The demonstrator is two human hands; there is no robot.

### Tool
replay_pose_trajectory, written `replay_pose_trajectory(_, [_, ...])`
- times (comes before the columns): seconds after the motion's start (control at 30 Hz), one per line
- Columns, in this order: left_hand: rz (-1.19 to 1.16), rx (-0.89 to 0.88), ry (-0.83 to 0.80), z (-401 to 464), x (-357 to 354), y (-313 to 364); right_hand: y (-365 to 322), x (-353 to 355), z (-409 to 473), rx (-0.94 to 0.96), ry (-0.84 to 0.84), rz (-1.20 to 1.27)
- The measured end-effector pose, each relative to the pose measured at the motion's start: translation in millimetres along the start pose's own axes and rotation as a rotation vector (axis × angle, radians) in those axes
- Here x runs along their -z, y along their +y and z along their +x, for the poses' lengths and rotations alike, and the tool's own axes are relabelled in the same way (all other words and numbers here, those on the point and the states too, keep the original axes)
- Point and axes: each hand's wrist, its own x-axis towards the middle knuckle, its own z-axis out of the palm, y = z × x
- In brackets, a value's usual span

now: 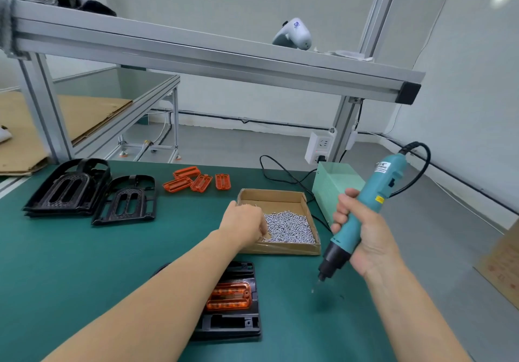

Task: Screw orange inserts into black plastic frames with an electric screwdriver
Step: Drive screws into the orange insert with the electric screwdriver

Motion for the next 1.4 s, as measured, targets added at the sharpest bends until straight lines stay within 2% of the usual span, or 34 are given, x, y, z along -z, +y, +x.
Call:
replay_pose_trajectory(0.23, [0.217, -0.056, 0.001, 6, 2, 5, 22, -25, 1, -0.038, -0.035, -0.032])
replay_pose_trajectory(0.43, [0.403, -0.159, -0.138, 10, 8, 11, 26, -33, -6, 0.003, -0.047, -0.043])
replay_pose_trajectory(0.63, [0.415, -0.179, -0.286, 14, 14, 14, 24, -39, -12, 0.032, -0.055, -0.02])
replay_pose_trajectory(0.97, [0.338, -0.124, -0.356, 11, 21, 15, 29, -40, -17, 0.03, -0.04, -0.027])
replay_pose_trajectory(1.07, [0.123, -0.105, -0.287, 9, 21, 8, 27, -39, -17, 0.044, -0.036, -0.011])
replay_pose_trajectory(1.17, [-0.379, -0.025, -0.024, -3, 22, 2, 23, -37, -17, 0.085, -0.025, 0.042])
replay_pose_trajectory(1.23, [-0.742, 0.055, 0.078, -20, 22, 0, 21, -36, -17, 0.122, -0.031, 0.099])
replay_pose_trajectory(1.33, [-1.258, 0.164, 0.11, -53, 18, -5, 19, -39, -18, 0.172, -0.046, 0.166])
replay_pose_trajectory(1.4, [-1.51, 0.237, 0.108, -75, 16, -8, 18, -44, -21, 0.195, -0.056, 0.201])
